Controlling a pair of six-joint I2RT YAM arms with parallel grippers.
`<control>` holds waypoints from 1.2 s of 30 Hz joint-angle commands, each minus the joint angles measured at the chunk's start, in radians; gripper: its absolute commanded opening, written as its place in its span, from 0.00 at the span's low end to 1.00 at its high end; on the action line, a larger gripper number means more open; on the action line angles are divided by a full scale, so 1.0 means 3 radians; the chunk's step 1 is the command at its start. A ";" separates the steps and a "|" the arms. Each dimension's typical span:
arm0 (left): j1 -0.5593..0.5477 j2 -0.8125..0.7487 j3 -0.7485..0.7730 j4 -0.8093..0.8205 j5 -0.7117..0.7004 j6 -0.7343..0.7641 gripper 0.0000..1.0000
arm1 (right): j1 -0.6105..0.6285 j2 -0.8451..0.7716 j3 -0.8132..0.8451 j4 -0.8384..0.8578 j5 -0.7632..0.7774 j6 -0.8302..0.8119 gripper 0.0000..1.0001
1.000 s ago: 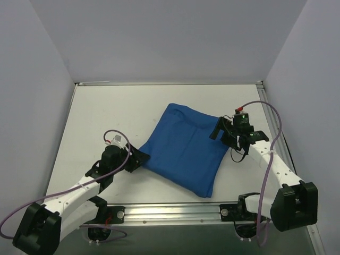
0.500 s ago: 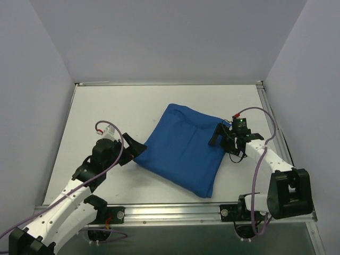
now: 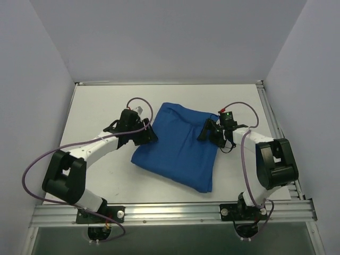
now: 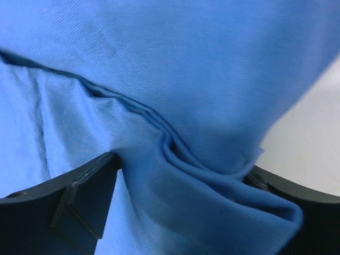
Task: Open and lay out the surgical kit
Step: Move the surgical kit at the center of the board.
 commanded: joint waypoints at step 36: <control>0.0840 0.2549 0.2374 0.0108 0.0694 0.0019 0.48 | 0.0093 0.3232 0.3904 -0.0027 -0.0455 -0.0442 0.64</control>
